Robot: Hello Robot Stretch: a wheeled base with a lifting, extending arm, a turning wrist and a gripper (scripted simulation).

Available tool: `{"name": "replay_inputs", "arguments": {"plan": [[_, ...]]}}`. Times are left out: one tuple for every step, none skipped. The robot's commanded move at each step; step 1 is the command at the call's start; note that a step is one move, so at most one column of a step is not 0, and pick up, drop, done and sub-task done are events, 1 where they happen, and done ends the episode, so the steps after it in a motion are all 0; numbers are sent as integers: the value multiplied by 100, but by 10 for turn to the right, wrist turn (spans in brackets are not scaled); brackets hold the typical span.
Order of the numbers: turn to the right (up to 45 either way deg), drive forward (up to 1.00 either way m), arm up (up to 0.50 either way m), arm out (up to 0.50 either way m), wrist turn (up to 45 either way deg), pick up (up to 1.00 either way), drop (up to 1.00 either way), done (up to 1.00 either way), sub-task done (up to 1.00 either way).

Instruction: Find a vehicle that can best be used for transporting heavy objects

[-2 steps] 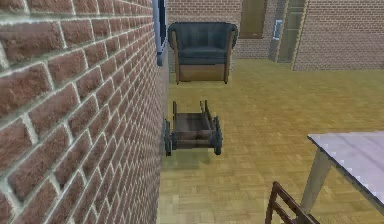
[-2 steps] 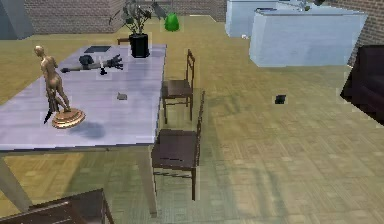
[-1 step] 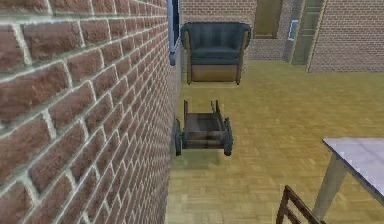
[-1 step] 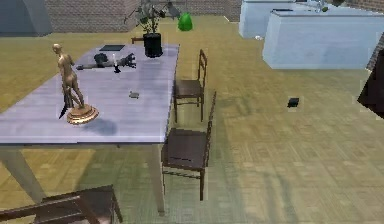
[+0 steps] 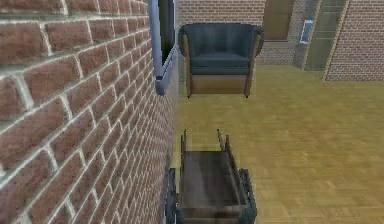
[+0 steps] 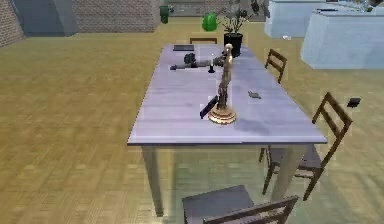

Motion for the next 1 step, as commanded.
{"name": "replay_inputs", "arguments": {"plan": [[0, 0, 0, 0, 0, 0, 0, 100, 0]]}}
